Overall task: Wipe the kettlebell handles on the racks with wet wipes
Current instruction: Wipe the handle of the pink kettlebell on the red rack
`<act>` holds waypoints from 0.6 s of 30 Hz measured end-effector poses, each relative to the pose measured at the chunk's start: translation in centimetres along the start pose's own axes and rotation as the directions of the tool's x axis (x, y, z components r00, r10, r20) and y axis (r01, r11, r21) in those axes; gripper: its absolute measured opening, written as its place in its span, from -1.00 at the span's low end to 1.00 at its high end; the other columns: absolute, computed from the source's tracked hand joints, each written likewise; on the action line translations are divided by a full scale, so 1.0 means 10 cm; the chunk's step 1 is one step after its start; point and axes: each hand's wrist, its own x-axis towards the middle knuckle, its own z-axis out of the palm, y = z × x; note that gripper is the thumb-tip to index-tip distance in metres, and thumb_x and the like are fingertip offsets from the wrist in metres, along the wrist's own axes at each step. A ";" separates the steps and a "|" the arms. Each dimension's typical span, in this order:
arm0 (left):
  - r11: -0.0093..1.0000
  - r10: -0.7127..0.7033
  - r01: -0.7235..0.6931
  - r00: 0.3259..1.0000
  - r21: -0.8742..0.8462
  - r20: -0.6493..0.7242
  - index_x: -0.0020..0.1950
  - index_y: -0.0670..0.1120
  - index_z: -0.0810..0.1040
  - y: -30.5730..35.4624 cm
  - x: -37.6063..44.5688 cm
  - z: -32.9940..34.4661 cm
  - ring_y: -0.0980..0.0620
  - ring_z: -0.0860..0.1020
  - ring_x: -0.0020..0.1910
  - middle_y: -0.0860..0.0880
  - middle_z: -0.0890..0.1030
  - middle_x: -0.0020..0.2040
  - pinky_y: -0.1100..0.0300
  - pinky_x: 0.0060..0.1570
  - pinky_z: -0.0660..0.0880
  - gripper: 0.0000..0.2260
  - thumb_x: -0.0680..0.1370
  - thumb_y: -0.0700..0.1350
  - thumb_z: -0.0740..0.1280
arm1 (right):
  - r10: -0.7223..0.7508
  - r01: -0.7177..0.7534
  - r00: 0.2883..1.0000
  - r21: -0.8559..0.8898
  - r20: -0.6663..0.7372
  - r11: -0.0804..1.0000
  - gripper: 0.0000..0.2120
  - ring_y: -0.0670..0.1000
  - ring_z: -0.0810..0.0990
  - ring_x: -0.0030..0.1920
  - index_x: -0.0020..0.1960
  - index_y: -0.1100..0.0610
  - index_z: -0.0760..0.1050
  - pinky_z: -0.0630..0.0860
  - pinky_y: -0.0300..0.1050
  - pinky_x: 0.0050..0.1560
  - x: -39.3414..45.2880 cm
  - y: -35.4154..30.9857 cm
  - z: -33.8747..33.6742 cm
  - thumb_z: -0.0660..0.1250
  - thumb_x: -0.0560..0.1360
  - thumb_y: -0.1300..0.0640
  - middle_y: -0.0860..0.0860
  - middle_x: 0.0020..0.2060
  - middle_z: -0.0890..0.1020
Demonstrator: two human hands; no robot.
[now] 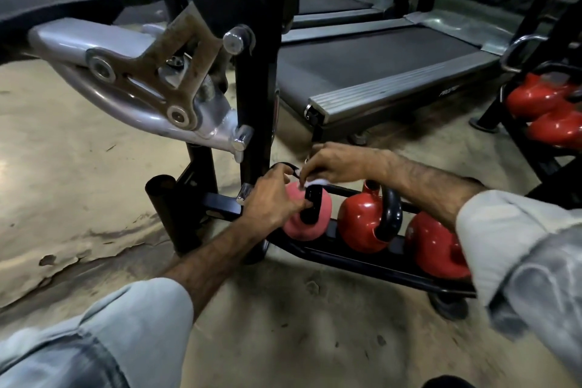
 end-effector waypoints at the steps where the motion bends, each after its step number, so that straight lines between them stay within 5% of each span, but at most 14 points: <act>1: 1.000 0.006 -0.006 1.000 0.001 0.003 0.24 0.08 0.38 0.00 0.00 0.00 0.01 0.53 0.12 0.06 0.55 0.13 -0.02 0.09 0.53 -0.35 0.24 0.17 0.55 | 0.036 -0.037 0.999 -0.022 -0.040 0.999 -0.79 -0.22 0.41 -0.06 0.18 -0.05 0.60 0.09 -0.51 0.10 0.02 0.06 -0.04 0.29 0.59 0.02 -0.13 0.00 0.69; 4: 0.998 0.041 -0.041 0.999 0.037 0.003 0.20 0.09 0.37 0.00 0.01 -0.01 0.02 0.50 0.12 0.08 0.52 0.11 -0.05 0.10 0.51 -0.39 0.25 0.15 0.55 | 0.076 -0.084 0.993 -0.085 -0.095 0.993 -0.78 -0.14 0.47 -0.06 0.19 0.00 0.60 0.06 -0.61 0.10 0.07 0.08 -0.05 0.25 0.61 0.08 -0.10 0.04 0.68; 6: 0.996 0.067 -0.067 0.998 0.060 0.001 0.17 0.09 0.37 0.00 0.03 0.01 0.03 0.50 0.11 0.07 0.50 0.11 -0.05 0.08 0.51 -0.42 0.25 0.15 0.53 | 0.055 -0.054 0.998 -0.088 0.007 0.995 -0.80 -0.06 0.54 0.00 0.15 -0.02 0.60 0.23 -0.39 0.25 0.06 -0.03 0.01 0.26 0.59 0.06 -0.09 -0.02 0.68; 8: 0.993 0.089 -0.088 0.996 0.084 -0.010 0.16 0.08 0.38 0.01 0.03 0.00 0.03 0.49 0.12 0.06 0.49 0.14 -0.04 0.08 0.51 -0.44 0.26 0.14 0.52 | 0.010 -0.009 1.000 -0.033 0.028 0.999 -0.81 -0.04 0.50 0.00 0.13 -0.02 0.61 0.40 -0.22 0.12 0.01 -0.12 0.04 0.31 0.56 0.09 -0.07 -0.07 0.68; 10: 0.982 0.154 -0.152 0.988 0.113 -0.012 0.16 0.04 0.40 0.01 0.06 0.00 0.01 0.47 0.15 0.04 0.46 0.16 -0.02 0.10 0.50 -0.47 0.29 0.10 0.53 | 0.011 -0.010 0.998 0.008 -0.068 1.000 -0.82 -0.06 0.54 -0.03 0.11 0.02 0.63 0.37 -0.24 0.13 -0.04 -0.09 0.06 0.33 0.54 0.10 -0.07 -0.05 0.70; 12: 0.951 0.274 -0.275 0.961 0.144 0.029 0.16 -0.01 0.45 0.03 0.07 0.02 0.01 0.46 0.16 0.01 0.44 0.16 0.05 0.14 0.47 -0.53 0.33 -0.01 0.54 | 0.110 -0.100 0.944 0.047 -0.310 0.994 -0.81 0.01 0.63 -0.01 0.07 0.10 0.66 0.43 -0.20 0.12 -0.10 -0.01 0.21 0.35 0.51 0.09 0.01 -0.02 0.71; 15: 0.882 0.440 -0.446 0.895 0.152 0.074 0.12 -0.01 0.58 0.09 0.13 0.07 0.00 0.51 0.14 0.02 0.51 0.17 0.09 0.16 0.48 -0.66 0.37 -0.16 0.51 | 0.408 -0.235 0.635 0.339 -0.656 0.911 -0.83 -0.09 0.63 -0.03 0.01 0.12 0.70 0.50 -0.29 0.01 -0.16 -0.13 0.56 0.45 0.44 0.13 0.02 -0.05 0.67; 17: 0.853 0.489 -0.495 0.869 0.162 0.083 0.08 -0.04 0.64 0.11 0.17 0.09 0.02 0.54 0.12 0.03 0.56 0.15 0.21 0.17 0.45 -0.72 0.38 -0.19 0.49 | 0.691 -0.257 0.383 0.647 -0.614 0.718 -0.82 -0.21 0.60 -0.09 0.05 0.11 0.69 0.48 -0.44 -0.02 -0.18 -0.39 0.77 0.47 0.45 0.18 -0.04 -0.08 0.67; 18: 0.844 0.496 -0.505 0.863 0.178 0.098 0.08 -0.06 0.65 0.13 0.18 0.11 0.02 0.54 0.13 0.02 0.58 0.15 0.26 0.17 0.42 -0.73 0.38 -0.19 0.49 | 0.828 -0.230 0.288 0.805 -0.481 0.547 -0.82 -0.21 0.61 -0.10 0.07 0.11 0.68 0.50 -0.43 -0.01 -0.19 -0.49 0.89 0.46 0.46 0.19 -0.06 -0.08 0.68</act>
